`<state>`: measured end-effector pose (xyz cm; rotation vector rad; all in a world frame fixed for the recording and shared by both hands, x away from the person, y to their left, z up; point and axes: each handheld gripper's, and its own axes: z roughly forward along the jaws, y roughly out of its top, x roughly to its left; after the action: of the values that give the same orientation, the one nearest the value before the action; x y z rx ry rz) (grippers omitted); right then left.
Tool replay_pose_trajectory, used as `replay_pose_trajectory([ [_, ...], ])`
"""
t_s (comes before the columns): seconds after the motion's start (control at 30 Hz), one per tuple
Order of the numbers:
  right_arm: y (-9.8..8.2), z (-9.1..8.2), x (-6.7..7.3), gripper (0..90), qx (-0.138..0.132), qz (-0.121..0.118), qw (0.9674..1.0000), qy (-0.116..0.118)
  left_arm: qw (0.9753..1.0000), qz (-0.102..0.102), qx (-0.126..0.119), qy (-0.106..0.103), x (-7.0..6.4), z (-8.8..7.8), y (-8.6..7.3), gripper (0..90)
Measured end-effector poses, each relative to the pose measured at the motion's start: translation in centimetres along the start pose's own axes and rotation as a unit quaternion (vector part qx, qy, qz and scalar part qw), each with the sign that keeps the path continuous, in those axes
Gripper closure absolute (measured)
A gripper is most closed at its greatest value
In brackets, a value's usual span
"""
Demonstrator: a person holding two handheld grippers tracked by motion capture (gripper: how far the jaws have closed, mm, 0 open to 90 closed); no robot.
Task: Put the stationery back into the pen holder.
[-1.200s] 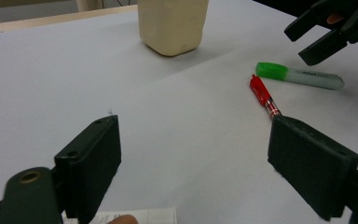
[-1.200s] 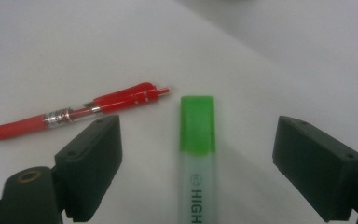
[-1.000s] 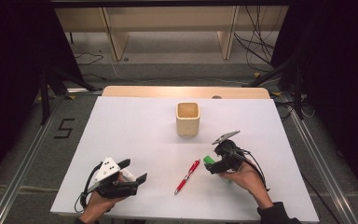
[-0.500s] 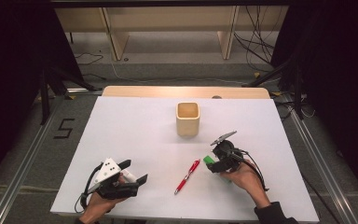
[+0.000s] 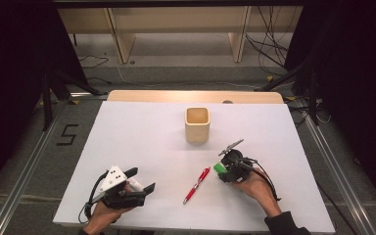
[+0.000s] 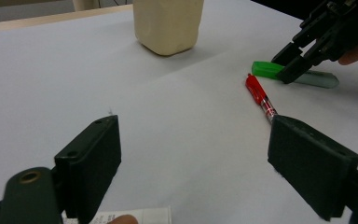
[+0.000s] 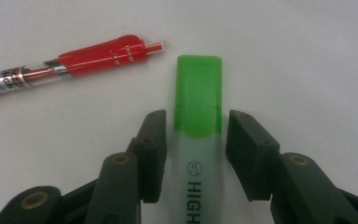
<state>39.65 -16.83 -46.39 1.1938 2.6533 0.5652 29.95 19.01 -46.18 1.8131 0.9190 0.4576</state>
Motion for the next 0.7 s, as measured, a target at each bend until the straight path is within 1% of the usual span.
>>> replay_pose_trajectory([
  [0.07, 0.03, 0.00, 0.09, 61.5, -0.001, 0.000, 1.0000, -0.007, 1.0000, 0.000, 0.000, 0.000, 0.02, 0.01, 0.00, 16.7],
  [0.2, 0.10, 0.04, 0.13, 63.7, 0.001, -0.004, 1.0000, -0.008, 1.0000, 0.001, 0.000, 0.000, 0.06, 0.04, -0.01, 16.7],
  [0.37, 0.53, 0.08, 0.36, 65.7, 0.016, -0.007, 0.9998, -0.012, 1.0000, 0.003, 0.002, 0.000, 0.02, 0.10, -0.02, 16.7],
  [0.43, 0.62, 0.13, 0.46, 66.3, 0.017, -0.008, 0.9997, -0.016, 1.0000, 0.003, 0.001, 0.000, 0.00, 0.07, 0.00, 16.7],
  [0.57, 0.71, 0.11, 0.35, 66.8, 0.022, -0.004, 0.9997, -0.010, 1.0000, 0.002, 0.002, 0.000, 0.03, 0.12, -0.03, 16.7],
  [0.7, 0.85, 0.12, 0.35, 67.0, 0.025, -0.004, 0.9996, -0.011, 1.0000, 0.003, 0.000, 0.000, 0.00, 0.07, 0.00, 16.7],
])
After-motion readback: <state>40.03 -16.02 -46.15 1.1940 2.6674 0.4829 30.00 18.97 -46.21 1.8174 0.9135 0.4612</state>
